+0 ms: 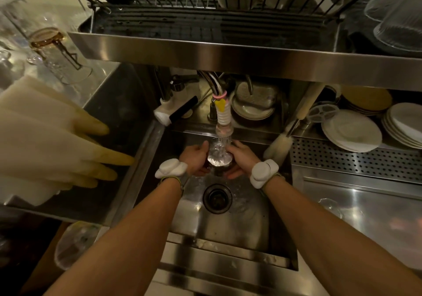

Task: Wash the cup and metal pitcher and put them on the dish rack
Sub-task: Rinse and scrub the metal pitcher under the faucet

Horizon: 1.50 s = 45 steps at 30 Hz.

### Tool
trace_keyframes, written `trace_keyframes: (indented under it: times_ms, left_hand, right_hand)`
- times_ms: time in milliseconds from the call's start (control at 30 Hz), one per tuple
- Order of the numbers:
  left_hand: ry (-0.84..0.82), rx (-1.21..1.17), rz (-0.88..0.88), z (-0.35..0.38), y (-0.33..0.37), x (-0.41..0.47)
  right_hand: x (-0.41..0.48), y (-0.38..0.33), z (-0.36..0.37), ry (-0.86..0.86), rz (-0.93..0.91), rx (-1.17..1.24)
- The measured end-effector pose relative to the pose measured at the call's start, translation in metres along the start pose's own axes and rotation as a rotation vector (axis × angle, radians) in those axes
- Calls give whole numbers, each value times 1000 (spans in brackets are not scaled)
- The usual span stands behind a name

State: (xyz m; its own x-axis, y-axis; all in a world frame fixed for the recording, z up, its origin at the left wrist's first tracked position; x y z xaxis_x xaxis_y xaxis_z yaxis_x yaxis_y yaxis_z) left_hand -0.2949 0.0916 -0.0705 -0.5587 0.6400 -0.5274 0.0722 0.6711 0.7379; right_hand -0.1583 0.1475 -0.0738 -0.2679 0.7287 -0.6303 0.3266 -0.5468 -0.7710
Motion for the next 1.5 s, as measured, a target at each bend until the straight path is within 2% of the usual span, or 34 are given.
trace_keyframes:
  times_ms: [133, 233, 400, 500, 600, 700, 767, 833, 933, 1100, 1167, 1267, 1400, 1500]
  left_hand:
    - [43, 6, -48, -18, -4, 4]
    - [-9, 9, -72, -7, 0, 5]
    - [-76, 36, 95, 25, 11, -3]
    - [-101, 51, 146, 22, 7, -4]
    - [-77, 93, 180, 2, -6, 1]
    - [48, 46, 202, -25, -14, 8]
    - [93, 55, 228, -34, -13, 7]
    - [123, 67, 248, -36, -12, 6]
    - [106, 89, 243, -26, -8, 4]
    - [9, 171, 305, -6, 1, 8]
    - [-23, 137, 326, 1, 4, 8]
    - [53, 241, 328, -3, 2, 11]
    - [138, 328, 247, -20, -7, 17]
    - [139, 364, 230, -25, -12, 15]
  right_hand:
    - [-7, -5, 15, -25, 97, 98]
    - [-9, 0, 0, 46, 146, 184]
    - [-6, 5, -32, 168, 191, 266]
    - [-7, 3, -32, 170, 177, 239]
    - [-12, 0, -13, 18, 98, 111]
    - [-13, -2, 5, -113, -242, -126]
    - [-15, -2, 11, -105, -443, -212]
    - [-9, 4, 12, -48, -523, -264]
    - [-5, 13, 3, 86, -485, -327]
    - [33, 35, -7, 104, -387, -282]
    - [36, 35, -16, 173, -373, -255]
    - [11, 18, -20, 264, -380, -218]
    - [0, 16, -9, 180, -433, -284]
    - [-1, 18, -17, 220, -436, -281]
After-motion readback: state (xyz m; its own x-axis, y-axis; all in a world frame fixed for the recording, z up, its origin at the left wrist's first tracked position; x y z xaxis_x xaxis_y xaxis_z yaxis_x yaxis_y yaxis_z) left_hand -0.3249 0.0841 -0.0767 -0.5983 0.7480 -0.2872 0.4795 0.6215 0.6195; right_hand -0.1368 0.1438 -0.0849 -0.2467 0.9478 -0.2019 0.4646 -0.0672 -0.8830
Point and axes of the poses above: each hand's wrist, its own x-axis towards the middle knuckle, its own z-axis out of the palm, y = z × x, the point moved 2 cm from there along x, towards the middle knuckle, and after that the axes turned 10 degrees about y, right-handed, at the moved point
